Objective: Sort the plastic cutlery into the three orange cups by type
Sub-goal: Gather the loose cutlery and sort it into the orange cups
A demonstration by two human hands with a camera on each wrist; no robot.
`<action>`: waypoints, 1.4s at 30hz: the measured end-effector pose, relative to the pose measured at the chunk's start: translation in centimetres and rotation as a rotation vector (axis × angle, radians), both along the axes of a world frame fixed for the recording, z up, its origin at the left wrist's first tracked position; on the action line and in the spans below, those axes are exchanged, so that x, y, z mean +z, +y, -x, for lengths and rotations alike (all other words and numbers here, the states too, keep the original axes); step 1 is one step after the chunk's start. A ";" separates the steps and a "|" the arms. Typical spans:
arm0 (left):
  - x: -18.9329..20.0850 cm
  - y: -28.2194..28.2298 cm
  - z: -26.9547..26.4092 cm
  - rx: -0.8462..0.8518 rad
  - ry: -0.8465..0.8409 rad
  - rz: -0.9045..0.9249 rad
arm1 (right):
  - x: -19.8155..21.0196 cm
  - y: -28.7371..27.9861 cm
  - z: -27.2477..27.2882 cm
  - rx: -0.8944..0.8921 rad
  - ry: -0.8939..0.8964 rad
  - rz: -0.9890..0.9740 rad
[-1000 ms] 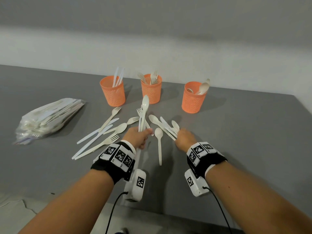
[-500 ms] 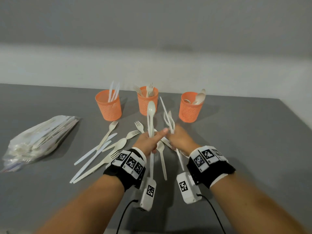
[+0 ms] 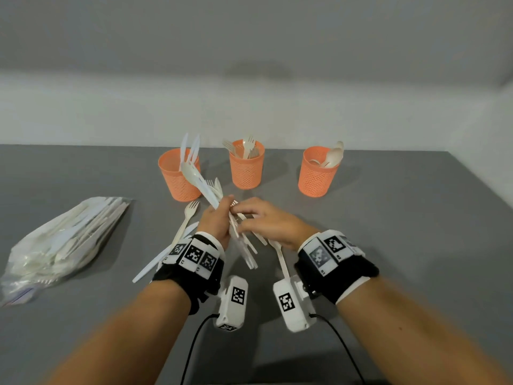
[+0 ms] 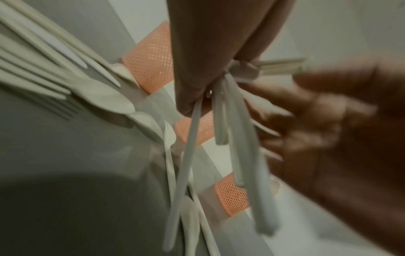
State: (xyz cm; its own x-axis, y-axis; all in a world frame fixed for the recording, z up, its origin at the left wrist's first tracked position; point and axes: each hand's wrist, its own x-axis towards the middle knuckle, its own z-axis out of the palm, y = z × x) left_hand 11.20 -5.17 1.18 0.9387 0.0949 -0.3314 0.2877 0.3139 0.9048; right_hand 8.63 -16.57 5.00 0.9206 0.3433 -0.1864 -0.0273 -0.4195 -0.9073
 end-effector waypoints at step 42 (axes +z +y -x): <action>0.3 6.2 0.3 -0.107 -0.098 0.058 | -3.5 2.8 -1.3 -0.225 -0.233 0.197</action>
